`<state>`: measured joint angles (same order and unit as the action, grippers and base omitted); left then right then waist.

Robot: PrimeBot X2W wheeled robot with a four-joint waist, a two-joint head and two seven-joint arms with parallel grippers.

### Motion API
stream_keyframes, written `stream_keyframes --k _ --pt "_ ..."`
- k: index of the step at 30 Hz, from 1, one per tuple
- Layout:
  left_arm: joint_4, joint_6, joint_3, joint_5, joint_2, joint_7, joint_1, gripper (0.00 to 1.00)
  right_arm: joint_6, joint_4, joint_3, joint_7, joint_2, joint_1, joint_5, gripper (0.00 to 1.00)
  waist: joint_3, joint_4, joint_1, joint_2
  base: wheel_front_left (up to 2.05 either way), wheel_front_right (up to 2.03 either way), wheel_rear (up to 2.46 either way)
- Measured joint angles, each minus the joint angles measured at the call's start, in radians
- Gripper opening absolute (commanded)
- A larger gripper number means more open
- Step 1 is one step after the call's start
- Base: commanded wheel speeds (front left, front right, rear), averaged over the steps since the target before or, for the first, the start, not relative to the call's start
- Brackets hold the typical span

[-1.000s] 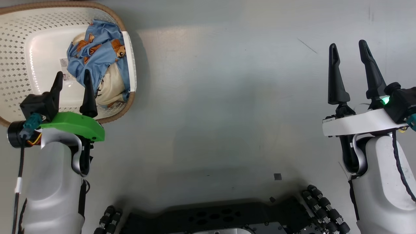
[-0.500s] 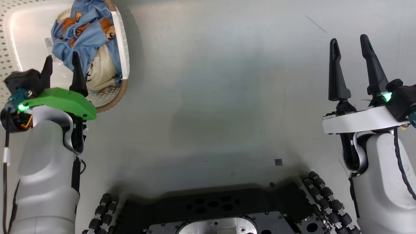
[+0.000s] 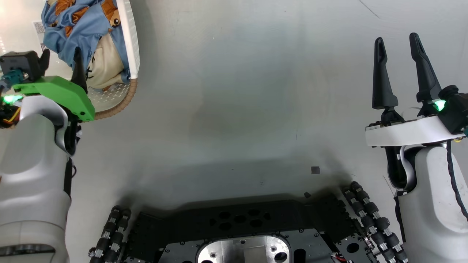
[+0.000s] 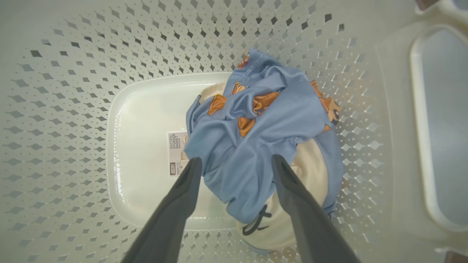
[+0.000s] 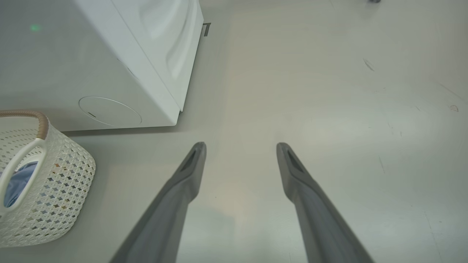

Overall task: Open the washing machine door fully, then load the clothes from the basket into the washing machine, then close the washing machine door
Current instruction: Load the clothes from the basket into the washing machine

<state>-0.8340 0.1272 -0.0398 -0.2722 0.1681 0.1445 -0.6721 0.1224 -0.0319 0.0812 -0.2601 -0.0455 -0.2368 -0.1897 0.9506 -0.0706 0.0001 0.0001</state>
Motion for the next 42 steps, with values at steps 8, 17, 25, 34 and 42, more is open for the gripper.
stream_keyframes --k 8,17,25,34,42 --pt "-0.036 0.0 -0.036 -0.001 0.026 -0.046 -0.069 1.0 0.0 0.002 0.017 0.0 0.0 -0.002 0.0 1.0 0.029 -0.011 0.0 0.0 0.0 0.0 0.0" --pt "-0.094 0.0 -0.065 -0.033 0.019 -0.117 -0.115 1.0 0.0 0.002 0.017 0.0 0.0 -0.004 -0.019 1.0 0.047 -0.023 0.0 0.0 0.0 0.0 0.0" --pt "-0.123 0.0 -0.099 -0.039 0.052 -0.173 -0.17 1.0 0.0 0.013 0.019 0.0 0.0 -0.006 -0.022 1.0 0.067 -0.027 0.0 0.0 0.0 0.0 0.0" --pt "-0.129 0.0 -0.147 -0.045 0.067 -0.205 -0.224 1.0 -0.001 0.022 0.022 0.0 0.0 -0.006 -0.04 1.0 0.106 -0.032 -0.0001 0.0 0.0 0.0 0.0" --pt "-0.156 0.0 -0.162 -0.064 0.066 -0.205 -0.251 1.0 -0.001 0.024 0.021 0.0 0.0 -0.006 -0.04 1.0 0.118 -0.03 -0.0001 0.0 0.0 0.0 0.0"
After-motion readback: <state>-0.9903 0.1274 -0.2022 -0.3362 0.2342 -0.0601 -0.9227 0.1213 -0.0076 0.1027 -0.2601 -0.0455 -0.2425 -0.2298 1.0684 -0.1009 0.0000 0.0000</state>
